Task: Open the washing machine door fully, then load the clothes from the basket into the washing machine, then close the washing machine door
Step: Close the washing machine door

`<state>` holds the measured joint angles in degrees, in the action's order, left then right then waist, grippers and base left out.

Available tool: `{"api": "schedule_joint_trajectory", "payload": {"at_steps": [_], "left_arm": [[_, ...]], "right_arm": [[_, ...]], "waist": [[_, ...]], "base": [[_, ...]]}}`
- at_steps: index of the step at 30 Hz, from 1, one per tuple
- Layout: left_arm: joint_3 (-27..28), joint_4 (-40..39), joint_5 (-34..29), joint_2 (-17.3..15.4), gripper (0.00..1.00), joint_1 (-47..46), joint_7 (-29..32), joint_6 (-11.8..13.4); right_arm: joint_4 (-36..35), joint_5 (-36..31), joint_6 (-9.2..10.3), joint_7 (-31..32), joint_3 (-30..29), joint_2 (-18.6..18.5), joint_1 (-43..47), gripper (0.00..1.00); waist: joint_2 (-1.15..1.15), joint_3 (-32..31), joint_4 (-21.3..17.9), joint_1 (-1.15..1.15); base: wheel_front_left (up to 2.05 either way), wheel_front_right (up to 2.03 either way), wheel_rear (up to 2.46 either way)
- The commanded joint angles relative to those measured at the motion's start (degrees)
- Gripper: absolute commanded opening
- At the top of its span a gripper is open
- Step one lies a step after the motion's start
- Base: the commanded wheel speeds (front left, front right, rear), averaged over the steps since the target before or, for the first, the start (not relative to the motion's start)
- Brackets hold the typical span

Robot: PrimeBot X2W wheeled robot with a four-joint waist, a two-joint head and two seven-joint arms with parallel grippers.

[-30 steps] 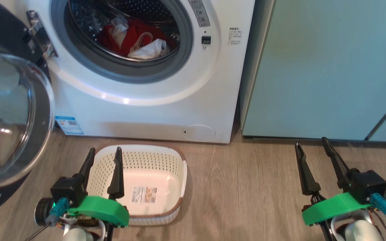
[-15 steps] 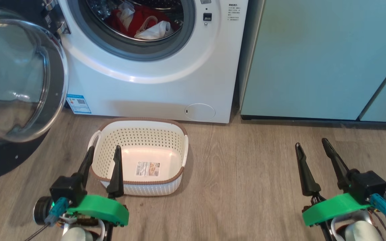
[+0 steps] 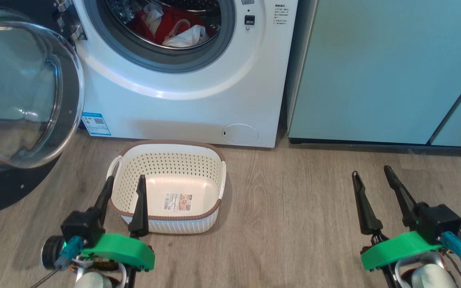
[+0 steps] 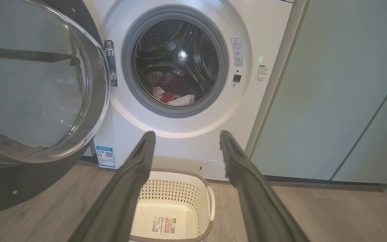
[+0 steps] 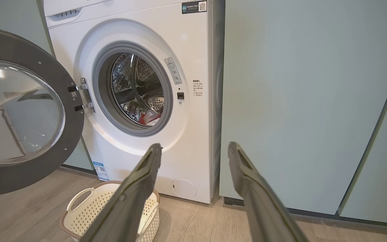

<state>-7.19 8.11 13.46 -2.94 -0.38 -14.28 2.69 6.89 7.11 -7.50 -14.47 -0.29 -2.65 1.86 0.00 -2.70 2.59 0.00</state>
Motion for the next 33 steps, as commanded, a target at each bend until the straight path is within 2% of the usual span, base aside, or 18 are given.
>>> {"api": "schedule_joint_trajectory", "payload": {"at_steps": [1,11,16,27,28,33], "left_arm": [[1.89,-1.79,-0.54,0.06,1.0,-2.3,-0.72,-0.12],[1.45,-1.31,-0.39,0.06,1.0,-2.31,-0.72,-0.35],[0.63,-0.74,0.16,0.06,1.0,-2.62,-0.72,-0.4],[0.39,-0.47,0.41,0.06,1.0,-3.73,-0.72,-0.29],[0.39,-0.47,0.41,0.06,1.0,-3.73,-0.72,-0.29],[0.76,-0.15,0.38,0.06,1.0,-4.03,-0.72,-0.34]], "right_arm": [[-1.93,0.05,0.01,-0.53,1.27,-0.22,-1.86,1.0],[-1.84,0.1,0.01,-0.53,1.07,-0.22,-1.73,1.0],[-1.86,0.38,0.01,-0.53,0.99,-0.22,-1.36,1.0],[-2.43,0.5,0.01,-0.53,2.18,-0.22,-1.96,1.0],[-2.43,0.5,0.01,-0.53,2.18,-0.22,-1.96,1.0],[-2.07,0.5,0.01,-0.53,3.16,-0.22,-2.8,1.0]], "waist": [[0.0,-0.02,-0.02,0.0],[0.0,0.09,0.27,0.0],[0.0,0.48,2.14,0.0],[0.0,4.67,11.8,0.0],[0.0,4.67,11.8,0.0],[0.0,5.22,17.93,0.0]], "base": [[0.0,0.0,0.0],[0.0,0.0,0.0],[0.0,0.0,0.0],[0.0,0.0,0.0],[0.0,0.0,0.0],[0.0,0.0,0.0]]}}
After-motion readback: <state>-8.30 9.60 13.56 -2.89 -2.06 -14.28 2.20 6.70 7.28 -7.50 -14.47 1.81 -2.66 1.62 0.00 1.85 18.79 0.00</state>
